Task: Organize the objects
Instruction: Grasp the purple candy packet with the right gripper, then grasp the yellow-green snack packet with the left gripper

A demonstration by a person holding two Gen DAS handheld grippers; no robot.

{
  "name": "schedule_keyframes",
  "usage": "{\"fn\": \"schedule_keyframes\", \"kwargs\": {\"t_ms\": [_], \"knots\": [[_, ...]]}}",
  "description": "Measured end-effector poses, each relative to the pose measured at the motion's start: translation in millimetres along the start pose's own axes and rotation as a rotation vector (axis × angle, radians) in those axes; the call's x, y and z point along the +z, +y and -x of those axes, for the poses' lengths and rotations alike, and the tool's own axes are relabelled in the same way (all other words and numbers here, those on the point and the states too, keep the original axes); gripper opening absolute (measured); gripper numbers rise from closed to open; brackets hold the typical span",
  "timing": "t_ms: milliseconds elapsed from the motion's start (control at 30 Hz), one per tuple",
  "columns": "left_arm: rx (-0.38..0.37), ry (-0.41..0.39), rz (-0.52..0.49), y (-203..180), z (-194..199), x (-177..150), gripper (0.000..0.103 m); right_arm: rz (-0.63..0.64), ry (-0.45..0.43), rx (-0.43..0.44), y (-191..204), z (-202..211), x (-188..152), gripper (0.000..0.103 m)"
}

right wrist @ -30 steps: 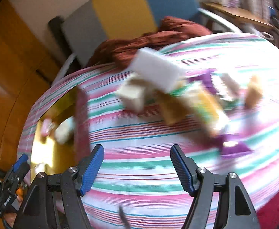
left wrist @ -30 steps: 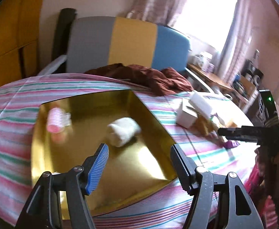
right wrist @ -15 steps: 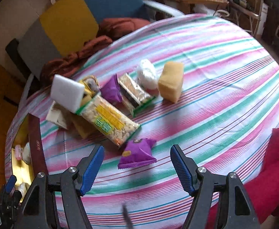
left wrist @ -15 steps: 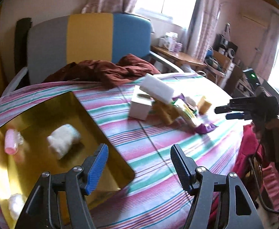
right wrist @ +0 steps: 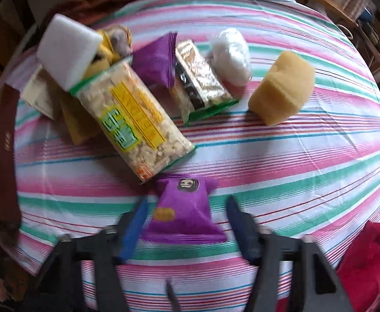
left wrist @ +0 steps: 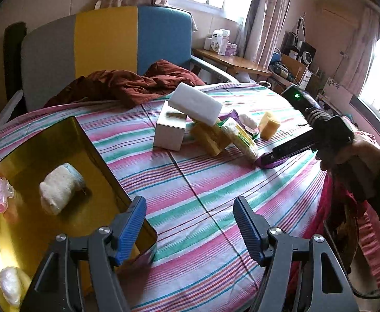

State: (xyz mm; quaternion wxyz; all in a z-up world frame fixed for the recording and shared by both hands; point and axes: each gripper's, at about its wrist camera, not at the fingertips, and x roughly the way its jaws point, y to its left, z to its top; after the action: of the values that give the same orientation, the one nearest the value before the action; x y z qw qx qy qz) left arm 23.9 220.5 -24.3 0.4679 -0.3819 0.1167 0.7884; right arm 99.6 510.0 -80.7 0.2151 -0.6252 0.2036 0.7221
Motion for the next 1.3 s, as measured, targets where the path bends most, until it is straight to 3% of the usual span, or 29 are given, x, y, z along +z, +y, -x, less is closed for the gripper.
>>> {"fn": "schedule_keyframes", "kwargs": {"t_ms": [200, 300, 367, 467, 567, 767, 967, 1300], "knots": [[-0.009, 0.011, -0.009, -3, -9, 5, 0.07, -0.048, -0.064, -0.036, -16, 14, -13, 0.052], [-0.024, 0.021, -0.007, -8, -16, 10, 0.07, -0.15, -0.144, 0.016, -38, 28, -21, 0.051], [-0.033, 0.027, -0.009, -13, -22, 14, 0.07, -0.205, -0.185, 0.048, -49, 35, -26, 0.026], [-0.054, 0.041, 0.0, -22, -32, 20, 0.07, -0.269, -0.214, 0.121, -64, 39, -33, 0.026], [-0.072, 0.055, -0.001, -32, -43, 26, 0.07, -0.267, -0.196, 0.128, -60, 36, -30, 0.026], [-0.105, 0.088, 0.008, -50, -66, 34, 0.07, -0.326, -0.191, 0.17, -63, 30, -32, 0.039], [-0.148, 0.111, 0.024, -66, -90, 47, 0.069, -0.425, -0.271, 0.242, -79, 38, -40, 0.046], [-0.192, 0.13, 0.107, -84, -145, 67, 0.068, -0.448, -0.326, 0.306, -81, 46, -50, 0.047]]}}
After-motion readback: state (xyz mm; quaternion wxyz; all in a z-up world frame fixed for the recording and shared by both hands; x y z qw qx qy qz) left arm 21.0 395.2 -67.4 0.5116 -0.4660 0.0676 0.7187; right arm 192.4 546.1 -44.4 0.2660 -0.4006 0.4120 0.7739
